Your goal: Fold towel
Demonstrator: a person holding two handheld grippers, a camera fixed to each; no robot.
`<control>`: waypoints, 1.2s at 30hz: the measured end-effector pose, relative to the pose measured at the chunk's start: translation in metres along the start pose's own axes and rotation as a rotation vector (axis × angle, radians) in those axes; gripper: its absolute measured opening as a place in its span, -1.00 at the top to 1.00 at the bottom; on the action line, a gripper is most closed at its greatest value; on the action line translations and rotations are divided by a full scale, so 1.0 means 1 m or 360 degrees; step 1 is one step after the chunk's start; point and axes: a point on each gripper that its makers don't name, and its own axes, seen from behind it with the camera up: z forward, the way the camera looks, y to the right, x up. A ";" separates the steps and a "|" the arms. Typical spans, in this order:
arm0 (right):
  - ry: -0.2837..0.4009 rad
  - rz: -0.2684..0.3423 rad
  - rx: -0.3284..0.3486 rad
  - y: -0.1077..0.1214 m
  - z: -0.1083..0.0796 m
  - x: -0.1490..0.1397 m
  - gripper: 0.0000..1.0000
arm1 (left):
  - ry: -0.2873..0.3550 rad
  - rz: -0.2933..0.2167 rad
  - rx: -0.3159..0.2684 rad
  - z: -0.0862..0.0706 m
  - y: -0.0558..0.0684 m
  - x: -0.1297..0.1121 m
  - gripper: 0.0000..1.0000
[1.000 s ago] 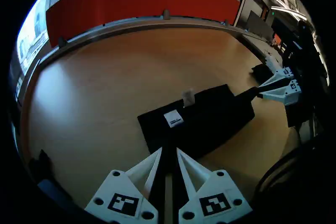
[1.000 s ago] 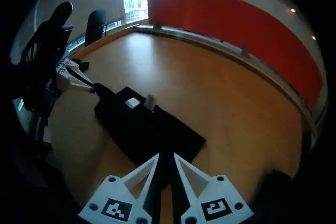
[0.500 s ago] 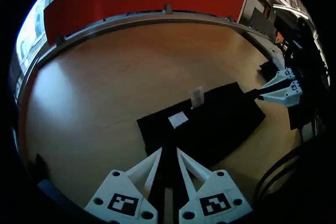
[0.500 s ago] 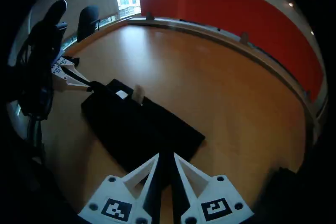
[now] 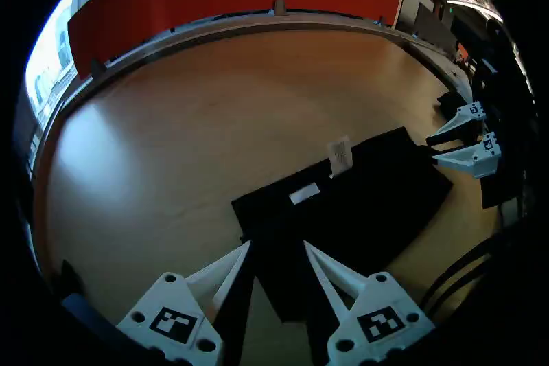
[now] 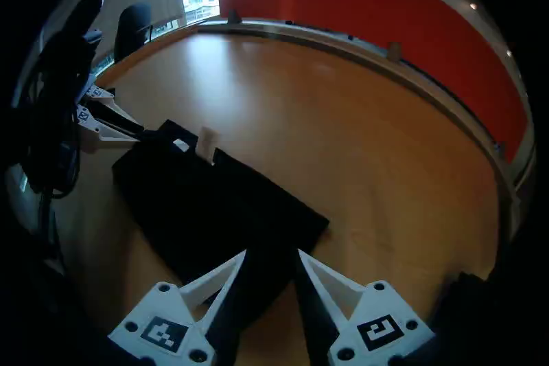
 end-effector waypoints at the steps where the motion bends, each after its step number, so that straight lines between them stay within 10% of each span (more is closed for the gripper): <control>1: -0.0002 -0.0005 -0.0007 0.001 0.000 0.000 0.09 | -0.0001 0.0002 0.0003 0.001 -0.001 0.000 0.24; 19: 0.0010 0.0005 -0.0102 0.026 0.007 0.007 -0.25 | 0.0022 0.0042 0.0069 0.008 -0.018 0.015 0.19; 30: 0.0046 0.0012 -0.0141 0.039 0.009 0.020 -0.29 | 0.0065 0.0036 0.0115 0.006 -0.031 0.030 -0.19; 36: 0.0069 0.0014 -0.0156 0.042 0.006 0.023 -0.71 | 0.0068 0.0021 0.0137 0.000 -0.037 0.030 -0.73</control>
